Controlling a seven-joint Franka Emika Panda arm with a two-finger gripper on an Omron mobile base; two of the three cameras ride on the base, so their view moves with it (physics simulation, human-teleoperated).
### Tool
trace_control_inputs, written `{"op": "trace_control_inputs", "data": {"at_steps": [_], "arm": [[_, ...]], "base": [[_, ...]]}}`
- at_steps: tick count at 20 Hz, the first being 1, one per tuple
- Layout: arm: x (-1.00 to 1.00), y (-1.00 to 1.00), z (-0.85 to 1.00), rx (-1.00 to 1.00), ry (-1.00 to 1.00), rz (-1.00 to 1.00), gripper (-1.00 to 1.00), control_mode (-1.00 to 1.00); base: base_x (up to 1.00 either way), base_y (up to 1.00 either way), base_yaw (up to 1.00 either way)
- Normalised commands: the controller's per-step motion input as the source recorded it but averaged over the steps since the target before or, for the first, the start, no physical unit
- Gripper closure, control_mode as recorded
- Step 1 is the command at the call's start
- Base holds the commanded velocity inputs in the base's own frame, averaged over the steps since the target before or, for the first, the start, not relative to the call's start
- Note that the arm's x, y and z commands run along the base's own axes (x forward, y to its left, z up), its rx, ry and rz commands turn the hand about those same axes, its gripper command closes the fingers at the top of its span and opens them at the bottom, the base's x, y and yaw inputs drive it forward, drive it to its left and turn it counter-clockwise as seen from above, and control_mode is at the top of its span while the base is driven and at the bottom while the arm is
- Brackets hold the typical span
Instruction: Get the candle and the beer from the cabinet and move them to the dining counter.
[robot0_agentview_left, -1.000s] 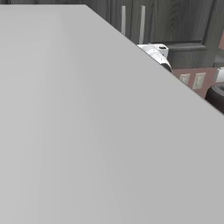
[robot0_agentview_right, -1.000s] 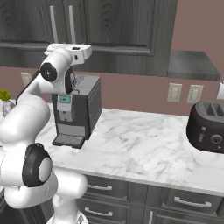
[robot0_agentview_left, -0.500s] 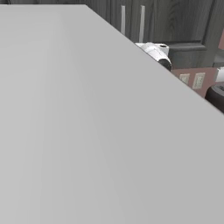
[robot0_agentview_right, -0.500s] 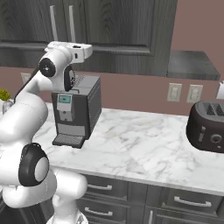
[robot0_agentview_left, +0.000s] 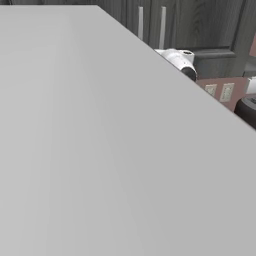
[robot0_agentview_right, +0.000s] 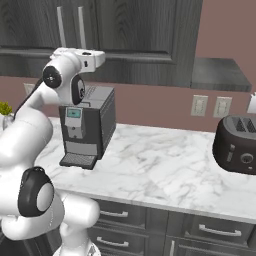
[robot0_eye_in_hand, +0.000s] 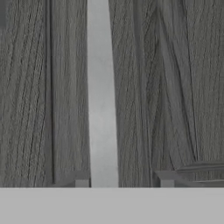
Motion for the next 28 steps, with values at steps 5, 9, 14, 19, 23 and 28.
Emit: {"op": "trace_control_inputs", "data": {"at_steps": [5,9,14,19,23,28], "arm": [[-0.41,-0.33,0.01,0.0,-0.09,0.0,1.0,-1.0],[-0.61,-0.54,0.02,0.0,-0.08,0.03,1.0,-1.0],[-0.61,-0.61,0.1,0.0,-0.03,0.05,1.0,-1.0],[-0.56,-0.75,0.19,0.0,0.0,0.09,1.0,-1.0],[-0.53,-0.84,0.23,0.0,0.0,0.1,1.0,-1.0],[-0.51,-0.86,0.26,0.0,0.0,0.1,1.0,-1.0]], "base": [[0.0,0.0,0.0],[0.0,0.0,0.0],[0.0,0.0,0.0],[0.0,0.0,0.0],[0.0,0.0,0.0],[0.0,0.0,0.0]]}}
